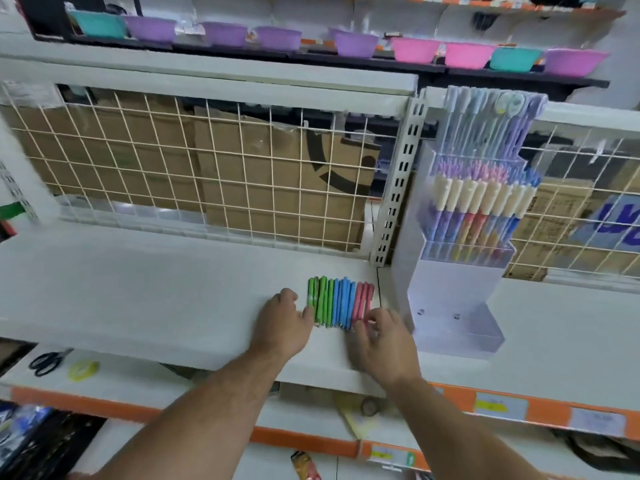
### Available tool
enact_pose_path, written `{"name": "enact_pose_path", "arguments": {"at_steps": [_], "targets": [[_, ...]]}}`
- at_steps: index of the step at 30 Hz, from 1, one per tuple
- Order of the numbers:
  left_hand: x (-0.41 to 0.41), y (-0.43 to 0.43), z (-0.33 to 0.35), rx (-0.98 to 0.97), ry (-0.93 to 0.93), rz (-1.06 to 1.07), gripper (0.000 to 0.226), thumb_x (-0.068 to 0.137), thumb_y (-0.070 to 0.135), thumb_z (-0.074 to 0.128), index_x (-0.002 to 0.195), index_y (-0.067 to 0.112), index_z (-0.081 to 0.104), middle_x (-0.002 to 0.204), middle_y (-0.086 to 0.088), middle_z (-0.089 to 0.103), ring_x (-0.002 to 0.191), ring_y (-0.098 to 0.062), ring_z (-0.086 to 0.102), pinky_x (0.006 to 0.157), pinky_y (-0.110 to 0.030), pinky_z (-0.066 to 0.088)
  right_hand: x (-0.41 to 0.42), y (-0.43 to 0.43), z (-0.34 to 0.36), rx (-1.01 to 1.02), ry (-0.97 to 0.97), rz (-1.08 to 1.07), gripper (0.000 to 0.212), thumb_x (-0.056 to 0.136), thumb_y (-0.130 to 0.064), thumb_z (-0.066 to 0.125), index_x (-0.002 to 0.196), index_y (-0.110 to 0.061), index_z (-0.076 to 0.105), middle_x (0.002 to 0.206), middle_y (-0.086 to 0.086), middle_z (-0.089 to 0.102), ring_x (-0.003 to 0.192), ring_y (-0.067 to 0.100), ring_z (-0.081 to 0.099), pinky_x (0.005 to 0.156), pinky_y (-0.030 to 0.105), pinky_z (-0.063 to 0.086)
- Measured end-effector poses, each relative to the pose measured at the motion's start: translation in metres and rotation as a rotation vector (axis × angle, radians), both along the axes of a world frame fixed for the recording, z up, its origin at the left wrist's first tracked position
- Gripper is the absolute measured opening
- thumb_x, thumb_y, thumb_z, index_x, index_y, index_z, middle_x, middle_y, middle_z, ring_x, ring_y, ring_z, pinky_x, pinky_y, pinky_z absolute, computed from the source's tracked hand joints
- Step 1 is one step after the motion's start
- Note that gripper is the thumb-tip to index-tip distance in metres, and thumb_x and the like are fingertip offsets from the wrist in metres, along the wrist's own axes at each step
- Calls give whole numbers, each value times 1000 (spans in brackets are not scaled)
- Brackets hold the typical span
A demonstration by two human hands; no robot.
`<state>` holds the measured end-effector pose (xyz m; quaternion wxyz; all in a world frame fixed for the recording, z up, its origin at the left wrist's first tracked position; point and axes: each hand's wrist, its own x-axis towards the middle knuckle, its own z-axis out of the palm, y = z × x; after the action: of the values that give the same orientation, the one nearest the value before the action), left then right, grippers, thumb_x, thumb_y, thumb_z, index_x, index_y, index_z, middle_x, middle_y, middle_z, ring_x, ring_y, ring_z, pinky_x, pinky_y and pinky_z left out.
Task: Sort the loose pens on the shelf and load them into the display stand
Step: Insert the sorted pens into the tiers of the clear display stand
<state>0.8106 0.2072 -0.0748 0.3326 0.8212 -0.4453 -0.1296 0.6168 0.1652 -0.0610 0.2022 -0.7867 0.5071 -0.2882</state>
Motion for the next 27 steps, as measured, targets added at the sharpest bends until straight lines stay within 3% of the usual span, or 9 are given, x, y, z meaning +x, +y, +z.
{"name": "enact_pose_path", "arguments": {"at_steps": [5,10,19,22,27], "targets": [[-7,-12,1,43,-211,49,54,89,60,50,118,15,54,114,-2,61,104,-23,54,89,-40,49,7,1,-2,17,4,-83,17,98,-41,52,92,-26,55,98,-4,58,86,14,57,76,32,49],[-3,-14,-1,58,-274,48,35,89,40,53,112,13,54,112,-6,61,104,-25,53,88,-39,48,7,5,-6,23,49,-105,19,97,-44,52,90,-27,53,96,-6,56,83,14,56,75,32,49],[-7,-15,-5,137,-408,61,37,94,44,52,111,11,54,115,-7,60,108,-24,53,90,-35,43,10,5,-8,8,66,-132,22,97,-46,53,92,-25,57,94,-8,58,80,11,55,70,29,45],[-6,-16,-7,160,-392,83,26,94,32,49,108,10,54,113,-9,61,106,-26,56,86,-35,43,10,6,-8,14,74,-132,22,97,-47,52,92,-26,56,92,-10,56,79,9,53,68,27,42],[-7,-16,-6,179,-374,101,23,90,21,49,108,10,54,113,-10,60,105,-27,55,84,-36,44,9,4,-9,5,81,-137,25,97,-49,51,93,-25,57,93,-8,57,79,11,55,71,30,49]]}}
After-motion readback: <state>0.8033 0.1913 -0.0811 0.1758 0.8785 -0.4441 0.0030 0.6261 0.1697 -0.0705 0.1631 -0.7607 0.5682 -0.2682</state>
